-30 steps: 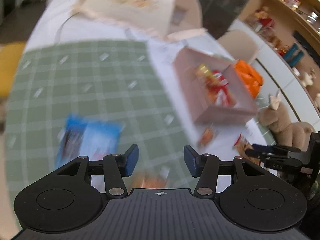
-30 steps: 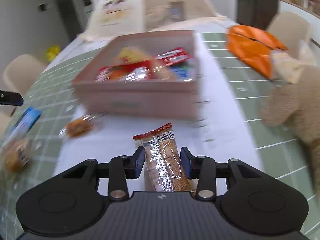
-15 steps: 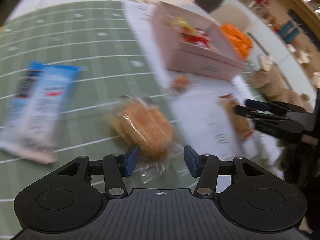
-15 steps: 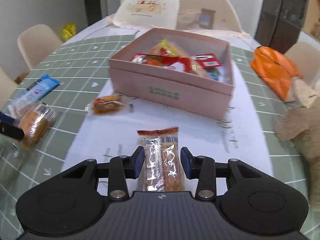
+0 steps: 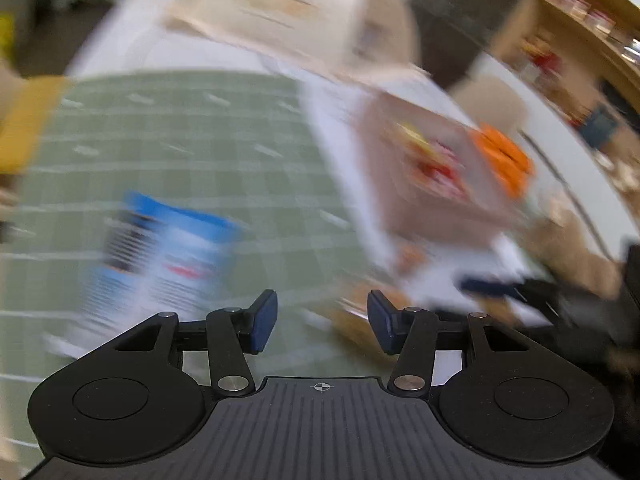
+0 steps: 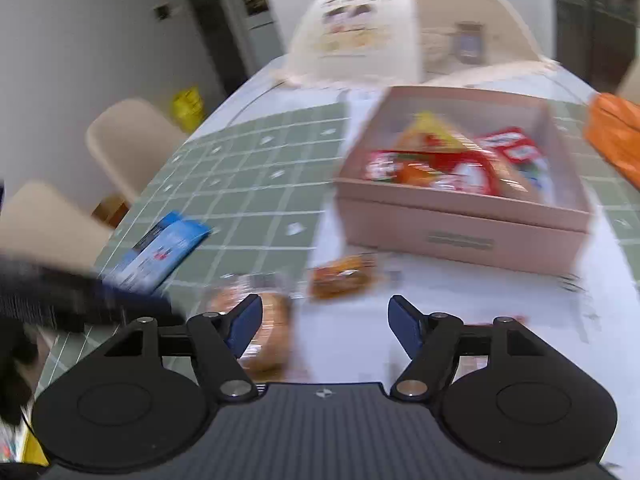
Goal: Organize snacks
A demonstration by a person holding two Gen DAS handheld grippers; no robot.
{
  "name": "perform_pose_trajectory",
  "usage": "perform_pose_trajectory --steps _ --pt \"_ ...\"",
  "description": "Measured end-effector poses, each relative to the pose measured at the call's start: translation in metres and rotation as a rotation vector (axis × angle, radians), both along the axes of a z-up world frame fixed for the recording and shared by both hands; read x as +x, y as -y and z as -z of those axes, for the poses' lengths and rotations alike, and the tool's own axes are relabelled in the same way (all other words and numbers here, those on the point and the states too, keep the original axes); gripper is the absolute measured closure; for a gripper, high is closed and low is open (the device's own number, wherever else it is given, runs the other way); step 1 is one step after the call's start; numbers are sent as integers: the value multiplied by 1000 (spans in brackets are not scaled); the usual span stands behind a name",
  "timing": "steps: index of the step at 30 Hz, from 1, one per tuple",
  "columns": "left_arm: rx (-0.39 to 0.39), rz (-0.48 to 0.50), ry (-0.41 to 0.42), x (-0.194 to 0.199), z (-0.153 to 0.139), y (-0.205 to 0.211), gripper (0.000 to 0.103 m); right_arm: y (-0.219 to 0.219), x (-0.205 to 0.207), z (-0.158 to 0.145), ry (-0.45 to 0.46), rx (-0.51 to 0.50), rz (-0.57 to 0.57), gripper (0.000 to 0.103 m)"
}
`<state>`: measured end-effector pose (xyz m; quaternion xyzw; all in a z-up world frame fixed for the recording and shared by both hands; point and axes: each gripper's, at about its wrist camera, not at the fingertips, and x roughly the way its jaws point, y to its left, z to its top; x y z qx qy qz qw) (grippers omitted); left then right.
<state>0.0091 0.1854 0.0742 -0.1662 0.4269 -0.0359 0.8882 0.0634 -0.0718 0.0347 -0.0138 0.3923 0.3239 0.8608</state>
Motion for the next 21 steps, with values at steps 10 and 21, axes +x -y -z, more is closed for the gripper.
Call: perform_pose_trajectory --steps 10,21 --pt "58 -236 -63 20 33 -81 48 -56 -20 24 -24 -75 -142 41" --pt "79 61 -76 25 35 23 48 28 -34 17 -10 -129 -6 48"
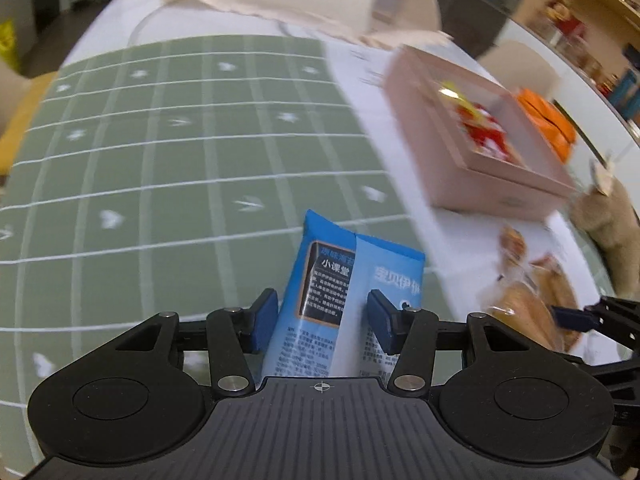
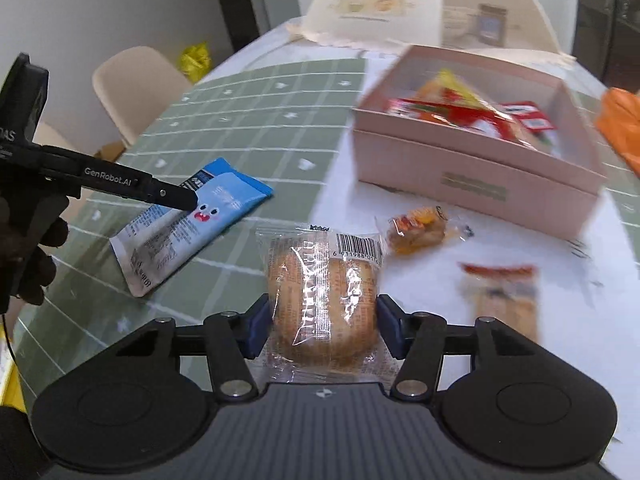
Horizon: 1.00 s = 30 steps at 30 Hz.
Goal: Organize snacks
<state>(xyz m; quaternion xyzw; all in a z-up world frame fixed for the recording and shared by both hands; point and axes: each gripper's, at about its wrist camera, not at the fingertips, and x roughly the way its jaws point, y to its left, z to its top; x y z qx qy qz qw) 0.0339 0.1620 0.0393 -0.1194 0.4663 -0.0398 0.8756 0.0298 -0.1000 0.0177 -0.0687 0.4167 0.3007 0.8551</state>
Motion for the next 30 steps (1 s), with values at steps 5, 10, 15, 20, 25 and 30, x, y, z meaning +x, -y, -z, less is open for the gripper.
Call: perform_pose_trajectory --steps 5,10,15,20,25,30 --pt "123 126 82 -10 -28 38 50 39 -5 -15 43 41 61 32" --pt "253 302 3 -14 -14 76 49 73 10 -22 123 40 243 26" --pt "252 361 -12 -18 1 92 31 94 24 -9 78 42 370 26" --pt "147 334 11 -14 -7 84 26 98 19 6 38 43 395 26" --pt "270 248 -13 -5 -4 70 28 102 14 13 35 59 417 25" --pt "304 263 -28 6 3 74 25 103 16 17 16 85 428 20"
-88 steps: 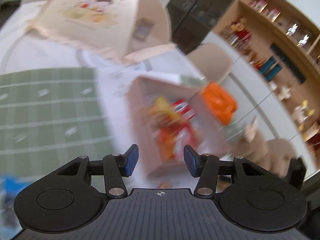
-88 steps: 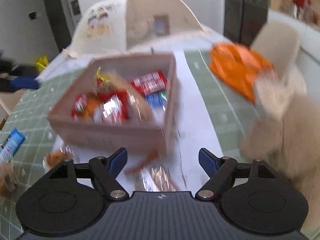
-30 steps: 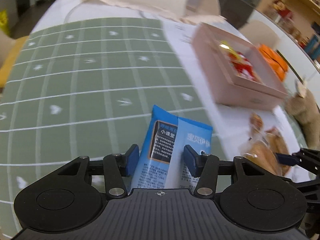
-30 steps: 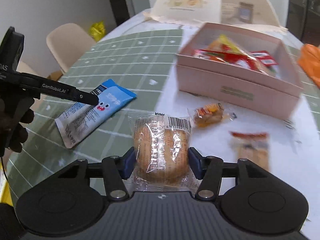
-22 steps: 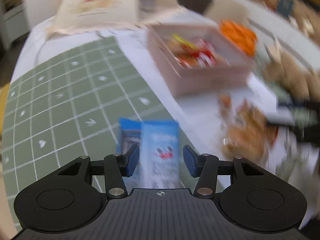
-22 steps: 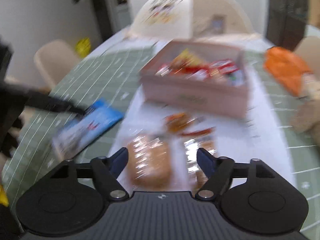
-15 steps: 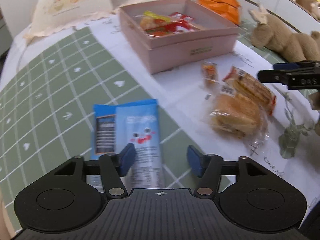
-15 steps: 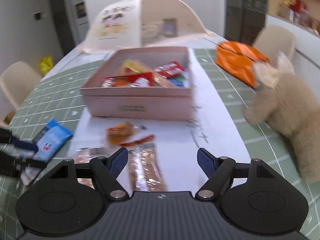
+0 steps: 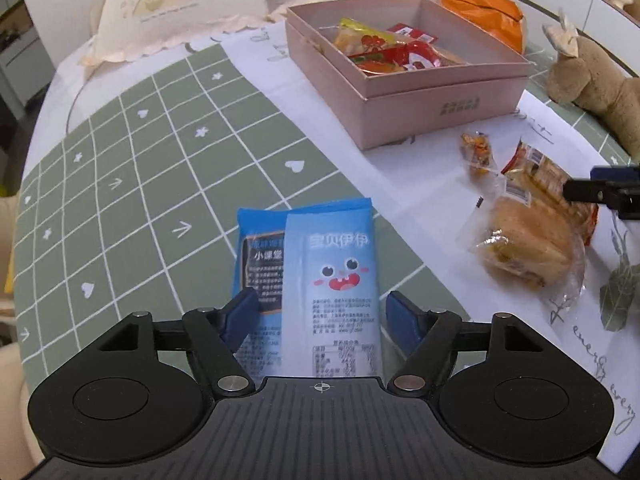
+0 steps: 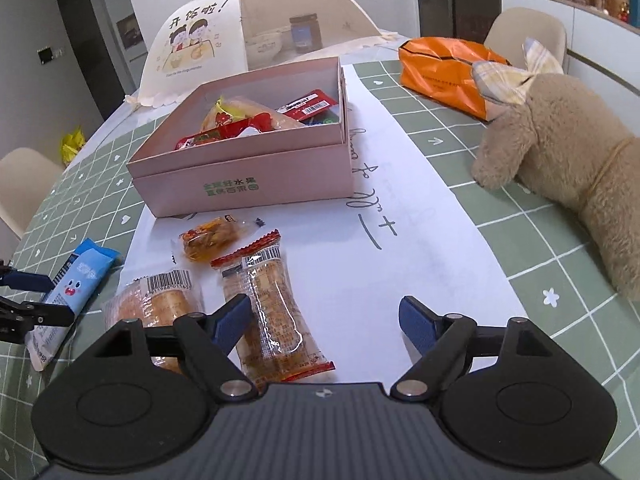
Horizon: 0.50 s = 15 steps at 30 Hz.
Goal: Organize snacks
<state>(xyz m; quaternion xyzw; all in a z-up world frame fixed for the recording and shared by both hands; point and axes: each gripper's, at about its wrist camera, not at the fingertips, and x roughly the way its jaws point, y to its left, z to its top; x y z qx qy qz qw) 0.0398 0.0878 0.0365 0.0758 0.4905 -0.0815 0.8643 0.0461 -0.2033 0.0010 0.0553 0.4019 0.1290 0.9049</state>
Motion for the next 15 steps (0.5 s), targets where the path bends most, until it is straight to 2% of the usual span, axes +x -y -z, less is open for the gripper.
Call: perform_pose_trajectory --steps 4,11,12,15 --pt "-71 -40 14 9 0 -6 23 1 0 5 -23 44 -10 15" --pt "-263 -86 13 11 -10 -28 26 -23 -11 11 28 -127 -69 13" --pt "-275 -93 26 7 -14 -30 27 -25 -12 11 31 -144 -73 13" --pt "-212 -134 58 1 -20 -38 27 -22 -13 10 28 -124 -67 13"
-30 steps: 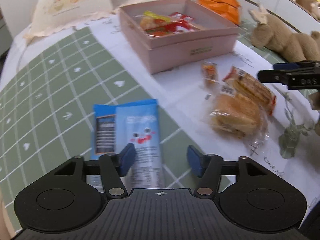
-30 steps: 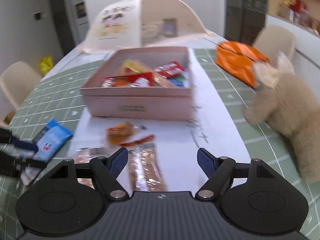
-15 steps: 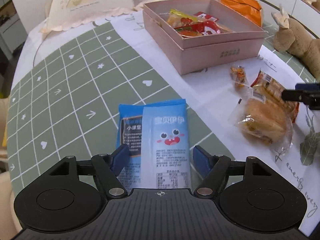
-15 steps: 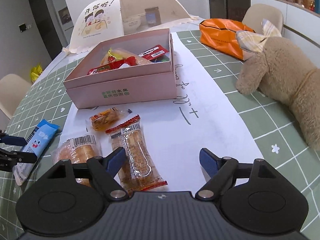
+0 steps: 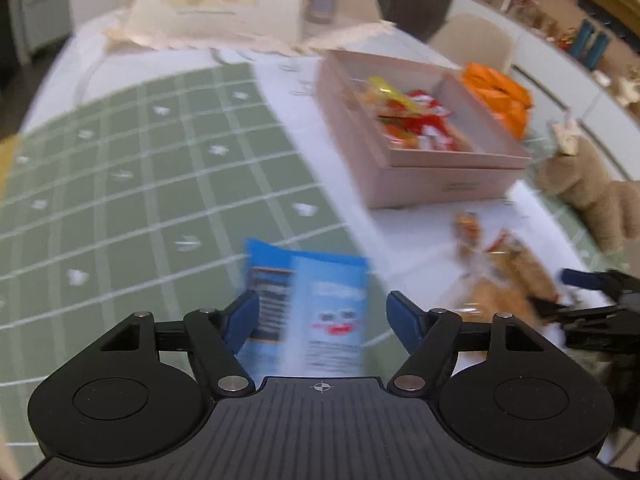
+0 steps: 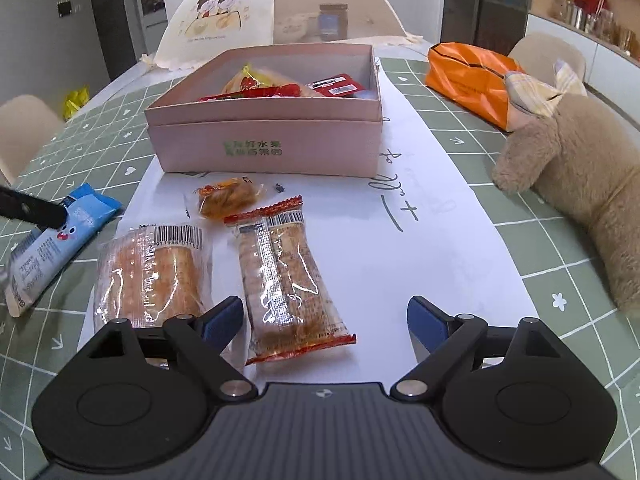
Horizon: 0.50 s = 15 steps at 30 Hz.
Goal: Organize snacks
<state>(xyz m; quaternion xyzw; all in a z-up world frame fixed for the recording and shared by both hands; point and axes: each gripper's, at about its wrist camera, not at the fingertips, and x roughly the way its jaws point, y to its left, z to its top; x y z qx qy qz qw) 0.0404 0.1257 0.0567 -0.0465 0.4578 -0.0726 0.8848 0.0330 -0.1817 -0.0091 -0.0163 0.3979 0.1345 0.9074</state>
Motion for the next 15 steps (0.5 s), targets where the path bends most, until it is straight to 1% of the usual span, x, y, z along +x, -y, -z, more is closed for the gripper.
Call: perform_pose_trajectory --steps 2,5,6,8,9,12,15 --pt "-16 -36 -20 1 4 -12 27 5 0 -3 -5 23 14 14" --pt "-70 -80 -75 2 16 -24 28 3 -8 -21 60 37 -17 14" --pt "-91 -78 -92 1 20 -24 28 -1 -11 -28 88 31 -41 14" --pt "-106 -44 -109 0 25 -15 28 -9 -15 -39 119 28 -92 14" --pt "-100 -19 -108 -2 26 -8 27 -15 -16 -42 124 32 -118 14" --pt "-27 66 -94 -3 27 23 26 -30 -14 -44 104 60 -171 14" --pt "53 116 -93 -1 31 46 15 -45 -13 -39 73 59 -199 14"
